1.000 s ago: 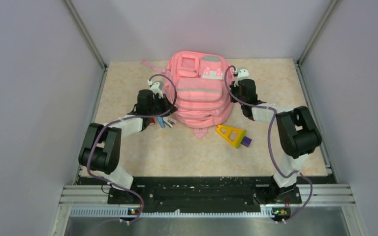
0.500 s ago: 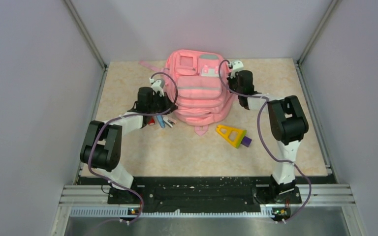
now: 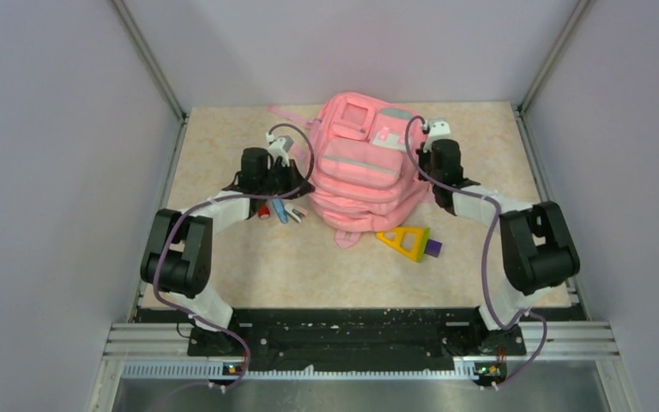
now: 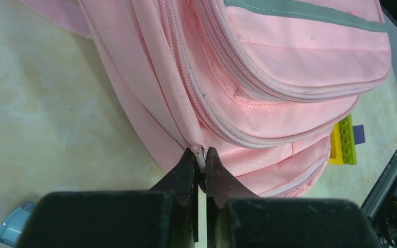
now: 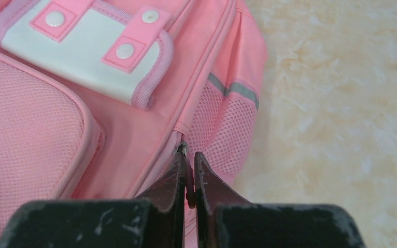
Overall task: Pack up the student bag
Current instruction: Zip the student bag at the center of the board, then unzip the student bag at the center of the board.
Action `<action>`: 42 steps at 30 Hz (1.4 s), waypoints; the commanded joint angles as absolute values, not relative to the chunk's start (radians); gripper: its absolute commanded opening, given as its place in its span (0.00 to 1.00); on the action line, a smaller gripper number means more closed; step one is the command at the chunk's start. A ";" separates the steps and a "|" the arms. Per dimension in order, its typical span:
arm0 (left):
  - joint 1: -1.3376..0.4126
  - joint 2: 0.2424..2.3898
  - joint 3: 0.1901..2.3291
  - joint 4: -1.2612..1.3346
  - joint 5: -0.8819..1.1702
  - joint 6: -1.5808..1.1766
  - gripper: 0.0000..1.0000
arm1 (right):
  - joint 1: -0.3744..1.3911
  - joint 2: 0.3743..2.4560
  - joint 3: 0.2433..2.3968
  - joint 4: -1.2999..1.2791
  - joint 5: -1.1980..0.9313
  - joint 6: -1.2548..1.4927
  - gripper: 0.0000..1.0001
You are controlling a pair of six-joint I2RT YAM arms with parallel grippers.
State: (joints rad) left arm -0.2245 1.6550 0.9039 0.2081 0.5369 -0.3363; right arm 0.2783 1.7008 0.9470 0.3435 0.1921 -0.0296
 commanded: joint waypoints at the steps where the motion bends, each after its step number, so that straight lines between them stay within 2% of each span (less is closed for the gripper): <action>1: -0.187 1.609 0.986 0.179 0.454 -0.304 0.00 | 0.180 1.505 0.878 0.267 0.484 0.049 0.00; 4: -0.186 1.645 1.037 0.164 0.429 -0.302 0.00 | 0.180 1.425 0.834 0.203 0.396 0.080 0.00; 5: -0.186 1.659 1.055 0.157 0.422 -0.304 0.00 | 0.180 1.403 0.828 0.184 0.362 0.085 0.12; 6: -0.186 1.670 1.075 0.144 0.418 -0.305 0.02 | 0.180 1.381 0.824 0.170 0.332 0.087 0.33; 7: -0.185 1.678 1.089 0.135 0.415 -0.309 0.09 | 0.181 1.363 0.822 0.160 0.301 0.088 0.59; 8: -0.186 1.679 1.099 0.128 0.412 -0.317 0.19 | 0.180 1.347 0.819 0.153 0.268 0.084 0.72; 10: -0.186 1.663 1.097 0.132 0.406 -0.334 0.43 | 0.179 1.319 0.801 0.168 0.170 0.057 0.79; 11: -0.186 1.651 1.088 0.138 0.403 -0.346 0.51 | 0.179 1.305 0.784 0.189 0.109 0.035 0.80; 13: -0.185 1.622 1.060 0.147 0.396 -0.373 0.58 | 0.179 1.285 0.748 0.235 -0.099 -0.009 0.81; 16: -0.187 1.572 1.000 0.167 0.397 -0.417 0.63 | 0.179 1.276 0.692 0.323 -0.357 -0.051 0.81; 19: -0.187 1.537 0.937 0.201 0.423 -0.474 0.64 | 0.180 1.299 0.651 0.418 -0.487 -0.092 0.81; 26: -0.187 1.530 0.828 0.284 0.453 -0.622 0.65 | 0.180 1.410 0.714 0.410 -0.644 -0.208 0.79; 34: -0.187 1.577 0.786 0.347 0.458 -0.685 0.63 | 0.181 1.503 0.771 0.400 -0.705 -0.273 0.73; 38: -0.187 1.597 0.784 0.348 0.453 -0.686 0.55 | 0.191 1.543 0.805 0.385 -0.717 -0.288 0.66; 42: -0.189 1.619 0.781 0.358 0.452 -0.688 0.53 | 0.203 1.583 0.846 0.331 -0.724 -0.306 0.58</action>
State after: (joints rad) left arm -0.1852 1.5978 0.7898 0.2932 0.4492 -0.6785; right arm 0.1814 1.5478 0.7731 0.3431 -0.6701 -0.2554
